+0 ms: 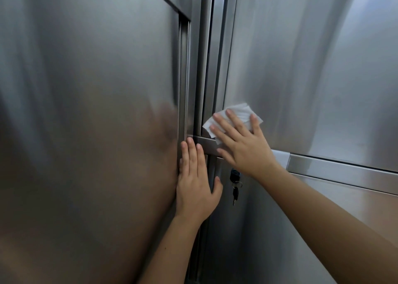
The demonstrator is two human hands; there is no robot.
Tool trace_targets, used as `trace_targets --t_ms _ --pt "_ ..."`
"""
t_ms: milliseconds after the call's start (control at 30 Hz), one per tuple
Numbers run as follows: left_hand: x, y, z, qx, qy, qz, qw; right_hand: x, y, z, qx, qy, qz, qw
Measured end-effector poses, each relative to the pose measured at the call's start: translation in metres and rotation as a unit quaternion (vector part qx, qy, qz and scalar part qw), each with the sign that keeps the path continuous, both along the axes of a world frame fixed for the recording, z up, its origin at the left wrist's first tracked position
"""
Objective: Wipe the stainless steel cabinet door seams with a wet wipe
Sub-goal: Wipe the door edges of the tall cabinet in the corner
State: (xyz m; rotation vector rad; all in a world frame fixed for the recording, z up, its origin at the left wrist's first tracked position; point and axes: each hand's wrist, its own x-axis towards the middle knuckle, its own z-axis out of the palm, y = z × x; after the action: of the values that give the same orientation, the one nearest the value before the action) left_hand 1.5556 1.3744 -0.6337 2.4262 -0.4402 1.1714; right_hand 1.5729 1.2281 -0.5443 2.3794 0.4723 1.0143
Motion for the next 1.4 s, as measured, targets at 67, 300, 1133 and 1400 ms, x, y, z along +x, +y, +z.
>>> trace_targets --t_ms 67,300,1133,1400 --pt "-0.001 0.000 0.000 -0.006 -0.002 -0.010 1.000 -0.005 -0.010 -0.010 0.000 -0.009 -0.009 1.000" --pt "-0.001 -0.003 -0.005 -0.012 0.005 -0.001 1.000 -0.021 -0.036 -0.033 0.020 -0.052 -0.003 0.998" --pt "-0.016 -0.010 -0.081 0.038 0.078 -0.011 0.996 -0.047 -0.059 -0.178 0.077 0.050 -0.042 0.995" --pt "-0.017 0.004 -0.087 0.026 0.068 -0.018 0.997 -0.021 -0.019 -0.182 0.055 0.059 -0.008 0.997"
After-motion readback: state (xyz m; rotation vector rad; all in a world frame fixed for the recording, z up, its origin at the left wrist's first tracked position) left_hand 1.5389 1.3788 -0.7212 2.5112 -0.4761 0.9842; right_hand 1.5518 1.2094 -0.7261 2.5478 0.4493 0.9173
